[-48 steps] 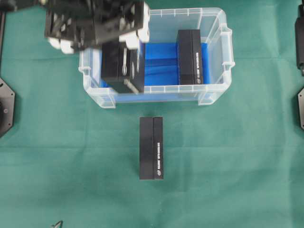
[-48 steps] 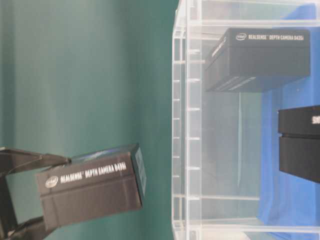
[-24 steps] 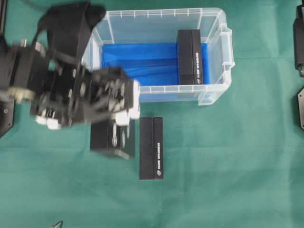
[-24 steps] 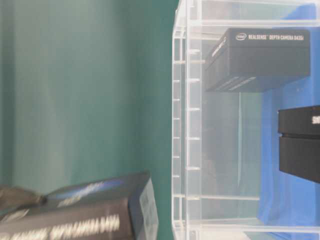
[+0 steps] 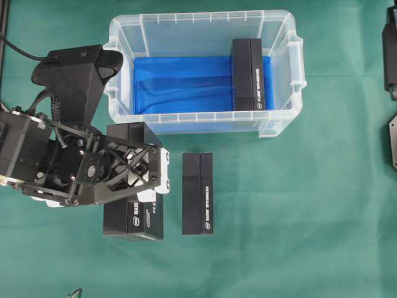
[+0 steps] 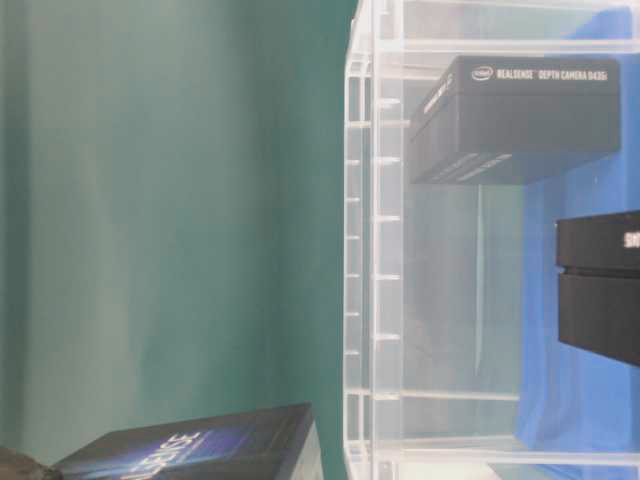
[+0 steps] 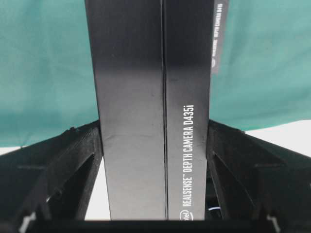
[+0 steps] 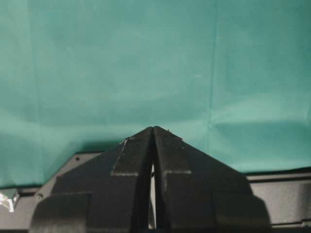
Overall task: Take the box out of the case with the left arm.
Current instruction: 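Carry the box forward and lower it onto the table left of the first box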
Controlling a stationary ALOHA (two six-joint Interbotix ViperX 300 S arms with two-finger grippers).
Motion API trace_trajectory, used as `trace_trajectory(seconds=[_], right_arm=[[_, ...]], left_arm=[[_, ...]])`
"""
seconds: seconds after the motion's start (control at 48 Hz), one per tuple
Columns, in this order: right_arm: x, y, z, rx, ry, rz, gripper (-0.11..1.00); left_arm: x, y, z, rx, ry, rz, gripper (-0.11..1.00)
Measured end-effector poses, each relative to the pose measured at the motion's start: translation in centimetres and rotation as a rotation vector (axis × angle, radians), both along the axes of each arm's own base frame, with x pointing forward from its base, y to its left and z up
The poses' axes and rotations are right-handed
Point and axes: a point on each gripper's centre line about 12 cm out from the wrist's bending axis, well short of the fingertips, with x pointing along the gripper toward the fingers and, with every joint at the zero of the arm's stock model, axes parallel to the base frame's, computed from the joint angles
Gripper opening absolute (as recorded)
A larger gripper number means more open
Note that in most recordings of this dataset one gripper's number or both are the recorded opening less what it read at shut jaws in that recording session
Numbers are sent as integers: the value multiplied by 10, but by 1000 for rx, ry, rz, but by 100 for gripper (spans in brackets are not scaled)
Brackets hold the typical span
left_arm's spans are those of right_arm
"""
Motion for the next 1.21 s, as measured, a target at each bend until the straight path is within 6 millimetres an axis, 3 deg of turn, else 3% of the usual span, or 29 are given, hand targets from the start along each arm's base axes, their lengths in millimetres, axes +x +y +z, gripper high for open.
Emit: trace_trajectory(seconds=[0.208, 0.708, 1.208], right_arm=[[0, 0, 0, 0, 2, 0, 0], [0, 0, 0, 0, 0, 0, 0], [0, 0, 0, 0, 0, 0, 0]], left_arm=[[-1, 2, -12, 23, 32, -1, 62], [-10, 5, -97, 73, 191, -3, 62], [-17, 6, -153, 56, 172, 22, 62]])
